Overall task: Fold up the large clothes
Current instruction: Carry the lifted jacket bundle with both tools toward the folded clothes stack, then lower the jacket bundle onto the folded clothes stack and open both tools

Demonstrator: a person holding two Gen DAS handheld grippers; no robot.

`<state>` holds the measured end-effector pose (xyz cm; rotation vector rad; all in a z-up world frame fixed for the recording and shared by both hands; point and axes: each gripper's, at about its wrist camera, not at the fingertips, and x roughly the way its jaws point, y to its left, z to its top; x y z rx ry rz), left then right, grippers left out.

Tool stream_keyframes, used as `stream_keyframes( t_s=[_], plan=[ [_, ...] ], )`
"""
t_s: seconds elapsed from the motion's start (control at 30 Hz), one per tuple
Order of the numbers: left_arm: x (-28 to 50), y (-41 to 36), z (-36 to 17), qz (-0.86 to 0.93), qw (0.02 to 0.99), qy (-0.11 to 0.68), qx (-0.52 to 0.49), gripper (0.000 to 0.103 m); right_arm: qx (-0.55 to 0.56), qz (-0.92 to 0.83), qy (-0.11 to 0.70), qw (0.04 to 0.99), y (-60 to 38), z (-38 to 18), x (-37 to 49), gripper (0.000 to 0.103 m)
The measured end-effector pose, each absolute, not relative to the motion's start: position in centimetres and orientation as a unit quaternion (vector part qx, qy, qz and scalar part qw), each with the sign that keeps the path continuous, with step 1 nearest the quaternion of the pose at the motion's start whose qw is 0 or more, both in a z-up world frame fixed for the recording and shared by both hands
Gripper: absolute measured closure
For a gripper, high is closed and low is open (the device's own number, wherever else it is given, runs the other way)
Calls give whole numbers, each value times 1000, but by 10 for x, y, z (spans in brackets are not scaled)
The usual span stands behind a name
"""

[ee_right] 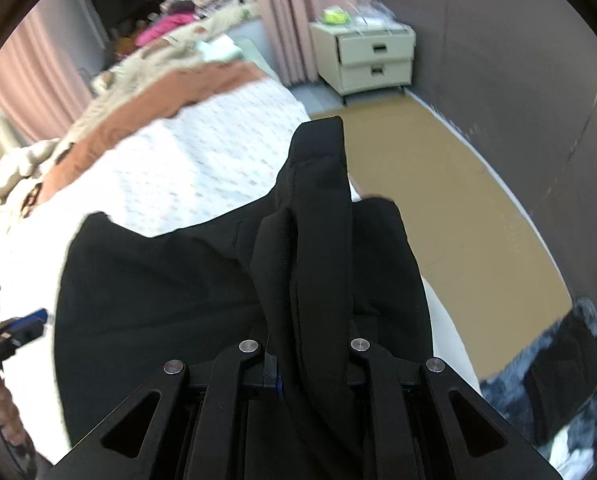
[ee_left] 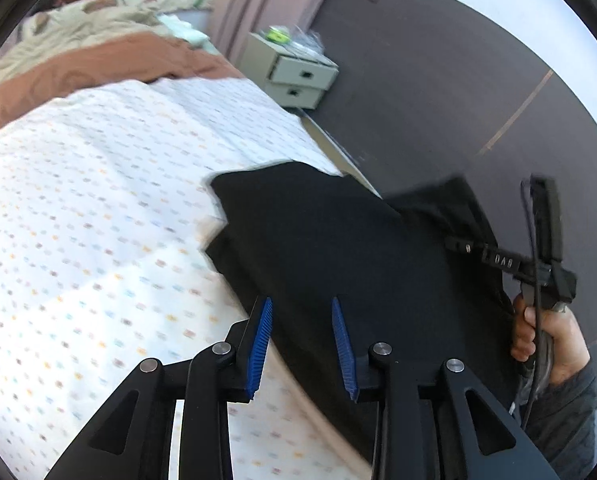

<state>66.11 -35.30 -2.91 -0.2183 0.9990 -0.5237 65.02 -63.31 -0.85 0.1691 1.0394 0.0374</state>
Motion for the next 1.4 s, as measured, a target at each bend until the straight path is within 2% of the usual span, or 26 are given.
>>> stream_keyframes(
  t_s=[0.07,0.1,0.13,0.2,0.27,0.3,0.33,0.4,0.57,0.8,1.07,1.1,1.13,1.17,1.27,1.4],
  plan=[
    [667,-342,-31,-238,842,472,-109,69,79,-12,510,857,-642,-21,653,86],
    [670,-339,-33,-232,842,474,-110,69,70,-28,514,854,-645,-24,655,78],
    [672,-336,-34,-229,841,477,-113,69,61,-46,518,852,-648,-27,656,64],
    [674,-334,-34,-231,840,477,-119,69,59,-80,520,849,-655,-25,651,53],
    [673,-335,-33,-236,841,474,-114,65,60,-105,502,856,-663,-5,635,48],
    [672,-336,-31,-239,841,472,-113,53,58,-118,492,861,-666,4,625,42],
    [674,-336,-32,-242,842,469,-114,36,60,-124,482,865,-670,11,614,35],
    [672,-336,-32,-250,844,459,-122,21,74,-120,466,873,-677,23,590,30],
    [676,-349,-36,-262,835,470,-118,20,105,-143,445,878,-695,38,522,29],
    [679,-366,-47,-261,832,479,-101,20,190,-159,433,867,-713,13,436,29],
    [711,-391,-56,-232,838,485,-89,20,281,-140,421,851,-729,-37,424,29],
    [715,-393,-58,-228,839,486,-90,20,287,-138,415,852,-730,-40,426,35],
    [720,-396,-59,-226,838,487,-92,20,294,-135,410,853,-732,-43,429,55],
    [725,-398,-61,-222,840,486,-93,19,303,-129,406,852,-734,-48,432,65],
    [738,-406,-67,-194,853,478,-74,18,305,-133,398,855,-736,-54,438,89],
    [751,-412,-78,-173,861,475,-58,18,302,-138,384,862,-738,-61,438,94]
  ],
)
